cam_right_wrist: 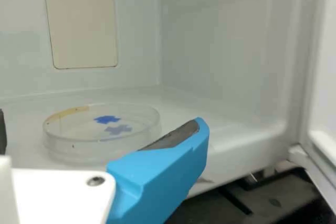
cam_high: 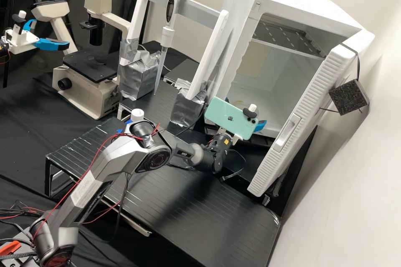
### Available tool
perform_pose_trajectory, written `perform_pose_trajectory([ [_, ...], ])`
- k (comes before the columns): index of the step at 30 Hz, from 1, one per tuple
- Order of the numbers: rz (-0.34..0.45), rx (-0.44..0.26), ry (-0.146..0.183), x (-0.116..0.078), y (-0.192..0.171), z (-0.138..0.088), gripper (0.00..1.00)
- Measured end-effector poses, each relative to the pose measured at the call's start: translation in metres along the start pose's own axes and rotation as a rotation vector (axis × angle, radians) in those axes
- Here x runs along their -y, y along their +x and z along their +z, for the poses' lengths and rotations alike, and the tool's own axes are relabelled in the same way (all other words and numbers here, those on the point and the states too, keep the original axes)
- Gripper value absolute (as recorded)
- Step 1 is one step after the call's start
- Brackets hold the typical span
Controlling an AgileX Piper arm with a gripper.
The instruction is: Move the petri dish to the incubator
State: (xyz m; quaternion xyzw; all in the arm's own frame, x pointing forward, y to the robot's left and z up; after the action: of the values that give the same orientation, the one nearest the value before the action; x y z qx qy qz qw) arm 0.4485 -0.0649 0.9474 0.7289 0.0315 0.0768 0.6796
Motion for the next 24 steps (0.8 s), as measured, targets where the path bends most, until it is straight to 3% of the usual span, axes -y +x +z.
perform_pose_trajectory([
  [5,0.017,0.004,0.024,-0.005,-0.026,0.004,1.00],
  [14,0.090,-0.060,0.069,-0.014,-0.079,0.001,1.00],
  [18,0.105,-0.016,0.081,-0.014,-0.102,0.003,1.00],
  [24,0.127,0.074,0.066,-0.011,-0.148,-0.006,1.00],
])
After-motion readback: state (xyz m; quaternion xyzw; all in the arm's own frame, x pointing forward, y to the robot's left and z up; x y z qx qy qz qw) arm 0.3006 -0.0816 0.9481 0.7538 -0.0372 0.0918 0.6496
